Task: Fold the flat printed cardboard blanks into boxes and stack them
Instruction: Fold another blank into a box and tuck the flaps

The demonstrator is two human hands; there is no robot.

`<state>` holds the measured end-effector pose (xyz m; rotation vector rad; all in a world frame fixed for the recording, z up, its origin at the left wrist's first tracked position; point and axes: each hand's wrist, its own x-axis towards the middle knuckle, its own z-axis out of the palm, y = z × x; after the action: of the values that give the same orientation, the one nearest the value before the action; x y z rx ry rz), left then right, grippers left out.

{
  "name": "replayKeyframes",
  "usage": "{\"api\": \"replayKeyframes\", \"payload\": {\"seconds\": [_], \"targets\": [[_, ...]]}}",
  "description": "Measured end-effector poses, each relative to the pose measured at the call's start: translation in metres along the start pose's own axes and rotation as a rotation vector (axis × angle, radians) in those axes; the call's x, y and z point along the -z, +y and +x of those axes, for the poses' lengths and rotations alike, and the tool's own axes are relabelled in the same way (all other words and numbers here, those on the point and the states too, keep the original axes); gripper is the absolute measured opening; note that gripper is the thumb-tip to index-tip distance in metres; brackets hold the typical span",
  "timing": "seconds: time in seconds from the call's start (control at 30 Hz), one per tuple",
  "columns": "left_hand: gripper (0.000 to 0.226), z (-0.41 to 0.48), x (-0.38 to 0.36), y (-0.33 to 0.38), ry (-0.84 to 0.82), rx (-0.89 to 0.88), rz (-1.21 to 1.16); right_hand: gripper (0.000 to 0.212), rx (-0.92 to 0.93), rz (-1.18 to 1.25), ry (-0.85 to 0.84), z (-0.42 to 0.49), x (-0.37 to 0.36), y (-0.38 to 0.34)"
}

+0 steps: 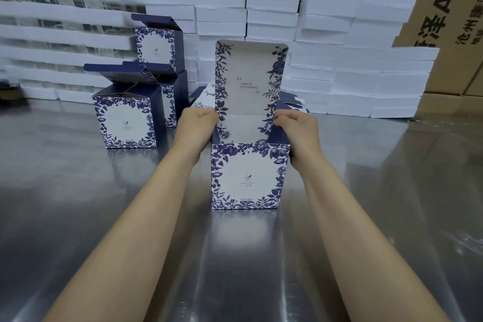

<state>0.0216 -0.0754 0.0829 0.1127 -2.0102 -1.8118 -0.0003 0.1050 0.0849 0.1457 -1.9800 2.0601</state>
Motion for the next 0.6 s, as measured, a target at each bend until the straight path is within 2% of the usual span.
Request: {"api": "replayKeyframes", "payload": {"seconds": [0.17,0.27,0.3,0.33,0.37,0.43,0.5,0.6], "targets": [[0.042,0.003,0.0,0.0,0.031,-0.039,0.19,0.033,-0.019,0.033,0.008,-0.004,-0.001,-0.003],[0.035,-0.004,0.002,-0.002,-0.057,-0.008,-0.016,0.012,-0.121,0.179,-0.053,-0.009,0.0,0.001],[0.026,-0.007,0.002,-0.003,-0.103,0.044,-0.135,0.013,-0.169,0.243,-0.08,-0.013,0.0,0.003],[0.018,-0.011,0.002,-0.004,-0.139,0.106,-0.248,0.023,-0.227,0.31,-0.097,-0.015,0.001,0.007],[0.018,-0.013,0.001,-0.006,-0.156,0.159,-0.34,0.034,-0.288,0.37,-0.104,-0.017,0.002,0.01],[0.031,-0.015,0.002,-0.007,-0.134,0.224,-0.467,0.046,-0.35,0.441,-0.122,-0.018,0.006,0.014],[0.027,-0.017,0.001,-0.007,-0.144,0.238,-0.527,0.046,-0.335,0.448,-0.17,-0.018,0.011,0.013],[0.024,-0.027,-0.004,-0.007,-0.222,0.247,-0.624,0.028,-0.314,0.487,-0.274,-0.026,0.011,0.009]]}}
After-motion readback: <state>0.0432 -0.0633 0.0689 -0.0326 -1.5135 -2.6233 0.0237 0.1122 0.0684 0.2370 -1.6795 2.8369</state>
